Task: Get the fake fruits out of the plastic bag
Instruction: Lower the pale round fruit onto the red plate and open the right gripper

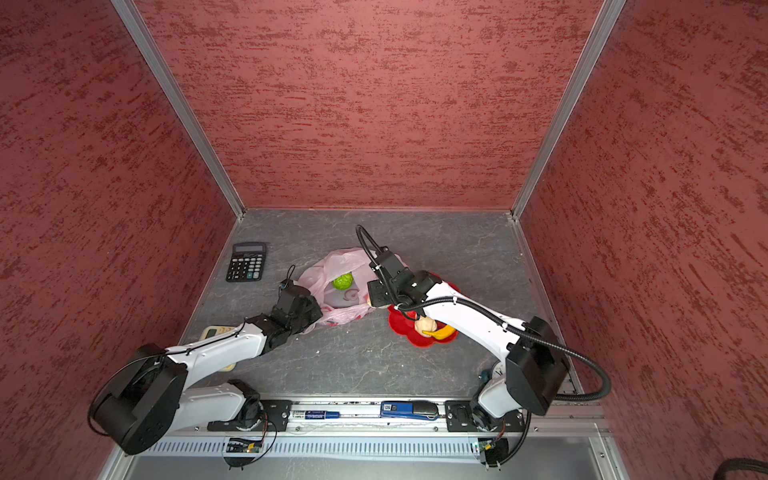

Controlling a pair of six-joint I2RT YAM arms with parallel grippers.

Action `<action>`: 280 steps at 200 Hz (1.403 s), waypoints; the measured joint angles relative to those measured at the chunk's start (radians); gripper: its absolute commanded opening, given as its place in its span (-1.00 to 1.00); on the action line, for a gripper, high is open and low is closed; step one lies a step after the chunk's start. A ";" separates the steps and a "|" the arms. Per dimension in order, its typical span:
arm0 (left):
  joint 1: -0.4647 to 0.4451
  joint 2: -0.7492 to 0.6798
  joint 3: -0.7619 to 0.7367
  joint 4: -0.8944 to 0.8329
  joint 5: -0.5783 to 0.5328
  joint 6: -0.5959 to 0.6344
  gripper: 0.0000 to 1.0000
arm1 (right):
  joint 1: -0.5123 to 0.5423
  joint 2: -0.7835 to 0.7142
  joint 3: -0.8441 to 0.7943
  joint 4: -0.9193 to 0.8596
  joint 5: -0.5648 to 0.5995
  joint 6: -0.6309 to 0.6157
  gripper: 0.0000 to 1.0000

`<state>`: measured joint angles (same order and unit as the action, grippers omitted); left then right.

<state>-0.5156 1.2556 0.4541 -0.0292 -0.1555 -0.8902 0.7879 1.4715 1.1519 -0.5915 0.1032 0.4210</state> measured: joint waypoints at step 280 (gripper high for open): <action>0.000 0.000 0.000 -0.005 0.000 0.000 -0.98 | -0.092 -0.109 -0.285 0.023 0.014 0.107 -0.30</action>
<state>-0.5156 1.2556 0.4541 -0.0338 -0.1555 -0.8902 0.6964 1.3624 0.8665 -0.5682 0.1169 0.5278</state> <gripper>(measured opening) 0.048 0.621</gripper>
